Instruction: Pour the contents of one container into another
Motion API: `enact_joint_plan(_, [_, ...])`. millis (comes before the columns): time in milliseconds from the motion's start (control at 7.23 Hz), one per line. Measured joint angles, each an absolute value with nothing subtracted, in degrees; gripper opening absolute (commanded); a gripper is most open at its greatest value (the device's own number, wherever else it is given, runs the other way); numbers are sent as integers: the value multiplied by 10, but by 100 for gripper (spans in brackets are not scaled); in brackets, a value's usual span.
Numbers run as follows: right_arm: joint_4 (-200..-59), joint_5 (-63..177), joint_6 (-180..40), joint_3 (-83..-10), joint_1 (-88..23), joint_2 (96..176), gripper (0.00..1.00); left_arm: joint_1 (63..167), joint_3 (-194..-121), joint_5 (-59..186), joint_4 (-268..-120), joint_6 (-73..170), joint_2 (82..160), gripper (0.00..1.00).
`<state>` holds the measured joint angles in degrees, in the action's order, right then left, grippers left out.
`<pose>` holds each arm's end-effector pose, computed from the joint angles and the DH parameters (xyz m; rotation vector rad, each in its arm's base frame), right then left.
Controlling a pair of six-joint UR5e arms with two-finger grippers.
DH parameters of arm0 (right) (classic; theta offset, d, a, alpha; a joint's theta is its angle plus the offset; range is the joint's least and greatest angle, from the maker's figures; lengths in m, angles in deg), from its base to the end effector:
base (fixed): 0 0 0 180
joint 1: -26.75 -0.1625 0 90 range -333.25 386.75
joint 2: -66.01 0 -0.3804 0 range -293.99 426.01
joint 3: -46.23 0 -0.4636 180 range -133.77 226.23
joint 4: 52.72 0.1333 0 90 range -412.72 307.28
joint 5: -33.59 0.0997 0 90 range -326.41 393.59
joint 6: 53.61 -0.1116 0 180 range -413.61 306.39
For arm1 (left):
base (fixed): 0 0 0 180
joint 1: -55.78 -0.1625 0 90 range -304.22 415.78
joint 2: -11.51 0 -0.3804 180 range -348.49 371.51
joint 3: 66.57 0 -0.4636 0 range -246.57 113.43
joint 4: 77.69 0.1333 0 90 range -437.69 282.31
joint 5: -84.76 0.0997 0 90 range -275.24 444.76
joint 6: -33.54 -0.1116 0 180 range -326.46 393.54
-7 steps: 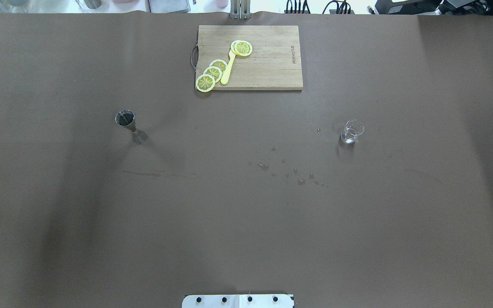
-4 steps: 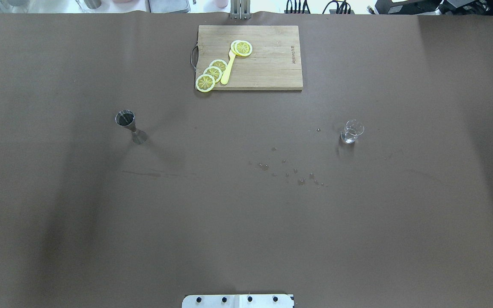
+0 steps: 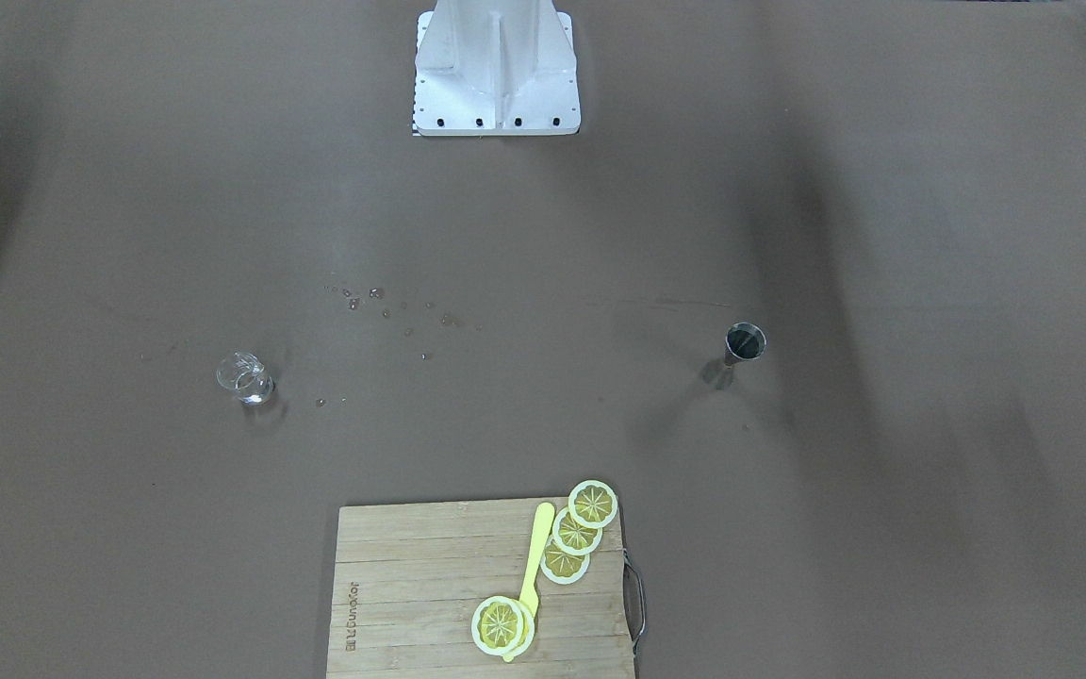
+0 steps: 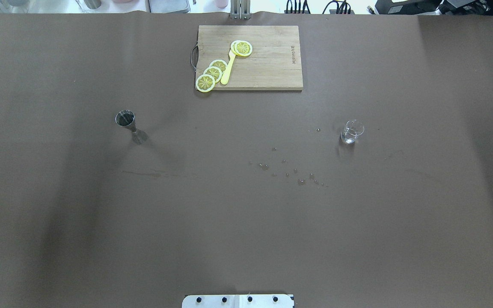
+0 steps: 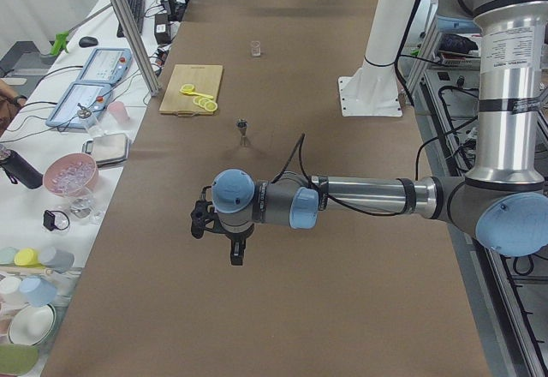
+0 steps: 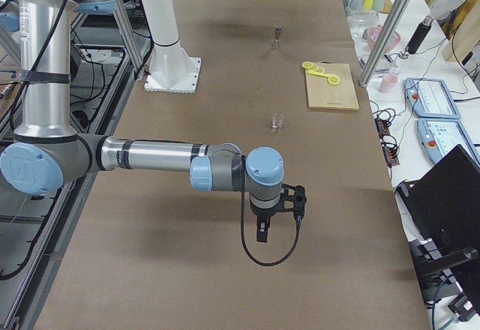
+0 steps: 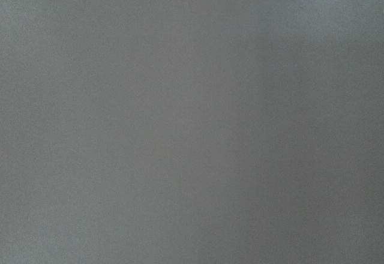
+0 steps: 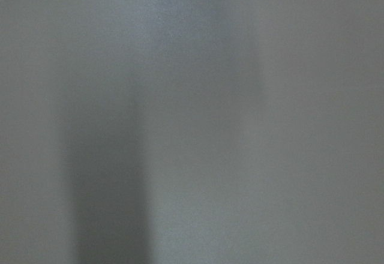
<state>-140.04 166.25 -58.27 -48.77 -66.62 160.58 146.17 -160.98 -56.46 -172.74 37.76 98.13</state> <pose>0.0892 -0.5330 0.6148 0.0434 -0.7453 0.1134 -0.0500 -0.5473 0.5929 0.0690 0.8958 -0.0275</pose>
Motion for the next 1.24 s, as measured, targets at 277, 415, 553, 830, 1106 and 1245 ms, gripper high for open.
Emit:
enact_joint_plan(277, [-1401,1663,-583,-487,-667,1606,100,1461,-1608,-564,-1726,378,984,99])
enact_joint_plan(415, [-1401,1663,-583,-487,-667,1607,100,1461,-1607,-565,-1726,378,984,99])
enact_joint_plan(553, [-1402,1663,-583,-487,-668,1607,100,1461,-1605,-566,-1726,378,984,99])
enact_joint_plan(830, [-1404,1663,-583,-487,-668,1606,100,1460,-1598,-568,-1725,378,984,99])
enact_joint_plan(1106, [-1404,1663,-583,-488,-669,1606,100,1460,-1595,-569,-1726,378,985,99])
enact_joint_plan(1245, [-1404,1663,-583,-488,-669,1606,100,1460,-1594,-569,-1726,378,985,99])
